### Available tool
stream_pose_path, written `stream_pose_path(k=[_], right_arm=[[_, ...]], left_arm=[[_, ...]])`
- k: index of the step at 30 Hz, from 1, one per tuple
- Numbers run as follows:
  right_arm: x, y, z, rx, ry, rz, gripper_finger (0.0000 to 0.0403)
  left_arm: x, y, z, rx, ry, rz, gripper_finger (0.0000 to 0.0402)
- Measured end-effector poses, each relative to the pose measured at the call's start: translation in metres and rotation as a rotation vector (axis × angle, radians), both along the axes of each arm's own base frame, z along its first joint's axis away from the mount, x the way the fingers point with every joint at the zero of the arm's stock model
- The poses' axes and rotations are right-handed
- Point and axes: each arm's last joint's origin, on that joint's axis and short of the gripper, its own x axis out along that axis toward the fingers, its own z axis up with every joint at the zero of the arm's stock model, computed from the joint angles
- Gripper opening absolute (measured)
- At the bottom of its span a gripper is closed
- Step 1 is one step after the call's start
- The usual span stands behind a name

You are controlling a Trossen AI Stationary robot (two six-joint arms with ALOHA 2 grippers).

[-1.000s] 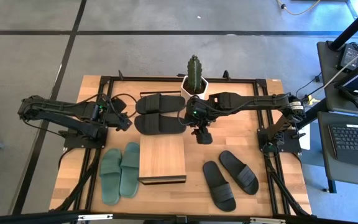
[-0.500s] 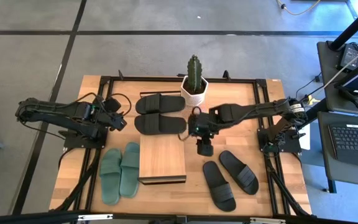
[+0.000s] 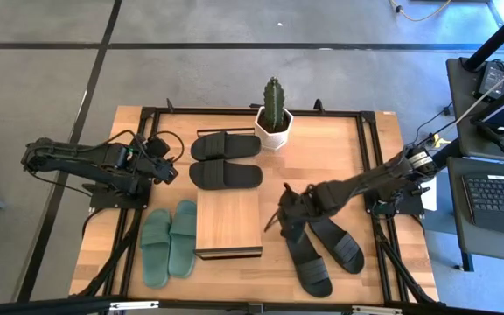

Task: Pick and place slides into the shelf
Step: Put the black slides under the shelf

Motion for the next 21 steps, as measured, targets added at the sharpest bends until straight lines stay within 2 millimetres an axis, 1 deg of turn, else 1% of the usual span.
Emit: stream_pose_path(k=[3,6,10,13,16,19,21], right_arm=[[-0.005,0.014,0.004,0.044,-0.006,-0.092,0.0191],[-0.012,0.026,0.006,0.094,0.023,-0.213,0.0191],[-0.027,0.041,0.005,0.138,0.107,-0.373,0.0191],[-0.041,0.054,0.005,0.128,0.165,-0.432,0.0191],[-0.057,0.068,0.005,0.109,0.235,-0.408,0.0191],[-0.073,0.085,0.005,0.096,0.274,-0.329,0.0191],[-0.086,0.095,0.005,0.076,0.307,-0.245,0.0191]], left_arm=[[0.0,0.0,0.0,0.0,0.0,0.0,0.0225],[0.0,0.0,0.0,0.0,0.0,0.0,0.0225],[0.0,0.0,0.0,0.0,0.0,0.0,0.0225],[0.0,0.0,0.0,0.0,0.0,0.0,0.0225],[0.0,0.0,0.0,0.0,0.0,0.0,0.0225],[0.0,0.0,0.0,0.0,0.0,0.0,0.0225],[0.0,0.0,0.0,0.0,0.0,0.0,0.0225]])
